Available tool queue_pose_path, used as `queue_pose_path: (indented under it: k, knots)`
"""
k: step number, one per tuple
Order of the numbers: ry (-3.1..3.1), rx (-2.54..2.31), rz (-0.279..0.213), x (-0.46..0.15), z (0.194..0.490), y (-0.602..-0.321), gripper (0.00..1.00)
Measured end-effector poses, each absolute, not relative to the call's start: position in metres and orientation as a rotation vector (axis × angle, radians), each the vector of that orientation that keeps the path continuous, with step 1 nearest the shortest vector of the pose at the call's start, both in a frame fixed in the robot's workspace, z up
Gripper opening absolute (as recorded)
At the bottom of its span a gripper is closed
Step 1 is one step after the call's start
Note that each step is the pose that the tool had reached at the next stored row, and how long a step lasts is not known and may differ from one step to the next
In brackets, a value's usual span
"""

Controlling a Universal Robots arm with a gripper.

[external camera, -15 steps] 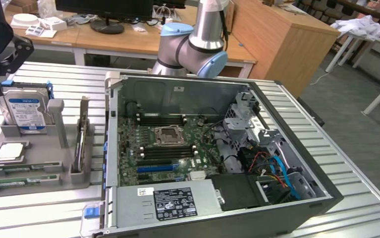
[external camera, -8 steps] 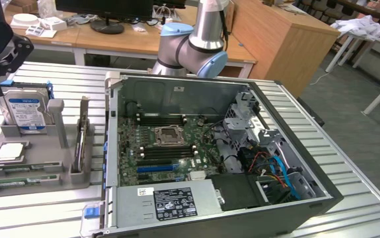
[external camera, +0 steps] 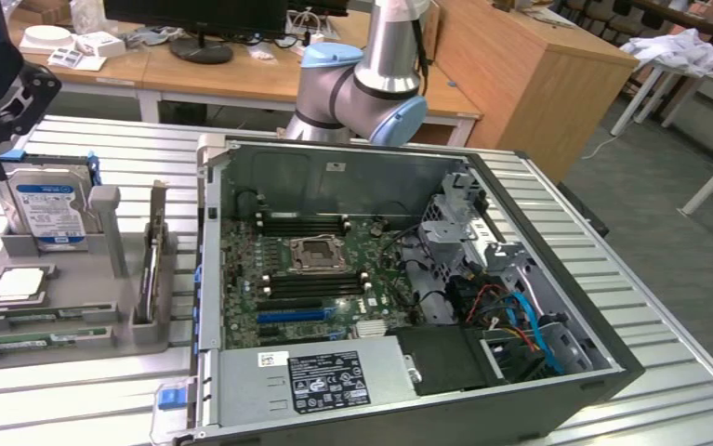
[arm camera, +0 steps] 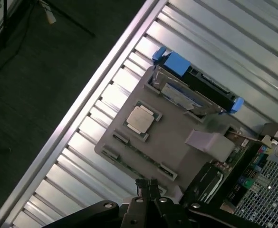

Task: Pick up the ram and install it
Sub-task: 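Pick up the ram and move it above insertion slot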

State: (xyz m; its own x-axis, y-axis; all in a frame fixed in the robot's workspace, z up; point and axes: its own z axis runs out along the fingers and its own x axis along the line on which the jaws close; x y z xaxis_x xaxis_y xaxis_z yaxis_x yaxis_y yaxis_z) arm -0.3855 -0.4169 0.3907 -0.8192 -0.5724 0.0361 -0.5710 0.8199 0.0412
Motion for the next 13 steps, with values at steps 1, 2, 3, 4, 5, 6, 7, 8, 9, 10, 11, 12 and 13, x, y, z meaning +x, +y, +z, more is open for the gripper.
queue_pose_path:
  k: [1, 2, 3, 4, 5, 6, 7, 8, 9, 10, 11, 12, 13]
  knots:
    - [-2.944, 0.952, -0.044, -0.3855, 0.3907, -0.4168, 0.11]
    - [-2.936, 0.977, -0.043, -0.3855, 0.3906, -0.4169, 0.11]
    - [-2.927, 1.002, -0.042, -0.3855, 0.3907, -0.4169, 0.11]
    - [-2.917, 1.029, -0.042, -0.3855, 0.3907, -0.4169, 0.11]
    - [-2.908, 1.055, -0.041, -0.3855, 0.3906, -0.4169, 0.11]
    - [-2.898, 1.081, -0.040, -0.3855, 0.3907, -0.4169, 0.11]
    - [-2.888, 1.107, -0.040, -0.3855, 0.3907, -0.4169, 0.11]
    - [-2.878, 1.133, -0.039, -0.3855, 0.3907, -0.4169, 0.11]
    - [-2.867, 1.158, -0.038, -0.3855, 0.3907, -0.4169, 0.11]
    - [-2.857, 1.184, -0.037, -0.3855, 0.3907, -0.4169, 0.11]
    - [-2.845, 1.212, -0.037, -0.3855, 0.3907, -0.4169, 0.11]
    - [-2.834, 1.236, -0.036, -0.3855, 0.3906, -0.4169, 0.11]
    - [-2.823, 1.260, -0.035, -0.3855, 0.3906, -0.4169, 0.11]
